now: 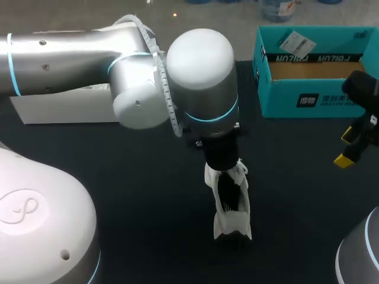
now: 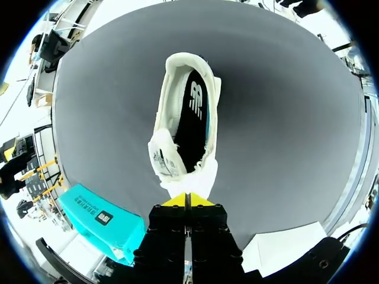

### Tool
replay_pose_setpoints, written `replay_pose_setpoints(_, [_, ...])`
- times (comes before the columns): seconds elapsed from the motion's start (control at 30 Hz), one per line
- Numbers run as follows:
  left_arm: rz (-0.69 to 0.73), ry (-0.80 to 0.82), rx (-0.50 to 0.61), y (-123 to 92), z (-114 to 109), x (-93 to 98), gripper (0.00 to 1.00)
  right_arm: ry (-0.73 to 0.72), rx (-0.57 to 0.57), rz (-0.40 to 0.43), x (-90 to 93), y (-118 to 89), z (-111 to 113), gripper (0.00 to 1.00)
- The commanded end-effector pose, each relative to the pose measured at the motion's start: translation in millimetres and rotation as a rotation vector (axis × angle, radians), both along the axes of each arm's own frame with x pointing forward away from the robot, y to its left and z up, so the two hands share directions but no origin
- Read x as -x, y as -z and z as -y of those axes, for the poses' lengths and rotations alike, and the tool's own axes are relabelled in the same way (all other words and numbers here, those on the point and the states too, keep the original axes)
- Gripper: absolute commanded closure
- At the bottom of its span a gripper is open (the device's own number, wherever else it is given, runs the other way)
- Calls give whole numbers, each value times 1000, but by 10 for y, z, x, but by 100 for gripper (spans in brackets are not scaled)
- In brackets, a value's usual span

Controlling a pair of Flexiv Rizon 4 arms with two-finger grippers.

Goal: Take the shoe out of the shoebox, open the shoe tongue, remove and reinsert the insole, then place the shoe into the shoebox

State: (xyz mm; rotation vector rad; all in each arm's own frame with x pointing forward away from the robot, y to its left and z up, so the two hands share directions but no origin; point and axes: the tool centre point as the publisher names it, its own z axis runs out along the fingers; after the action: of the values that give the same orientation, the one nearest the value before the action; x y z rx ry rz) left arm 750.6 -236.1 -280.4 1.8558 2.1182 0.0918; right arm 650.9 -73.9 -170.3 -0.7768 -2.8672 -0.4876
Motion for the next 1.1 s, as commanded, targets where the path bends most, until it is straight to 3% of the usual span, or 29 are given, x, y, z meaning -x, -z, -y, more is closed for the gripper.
replay_pose_setpoints(0.03, [-1, 8, -7, 165, 28, 55, 100, 0, 3, -4, -19, 8, -9, 0])
replay_pose_setpoints(0.33, [-18, 37, -9, 212, -88, 229, 100, 0, 3, -4, -19, 8, -9, 0])
replay_pose_setpoints(0.77, [16, 19, 12, 31, 91, -130, 100, 0, 3, -4, -19, 8, -9, 0])
replay_pose_setpoints(1.1, [7, 36, -16, 295, 259, -244, 100, 0, 3, -4, -19, 8, -9, 0])
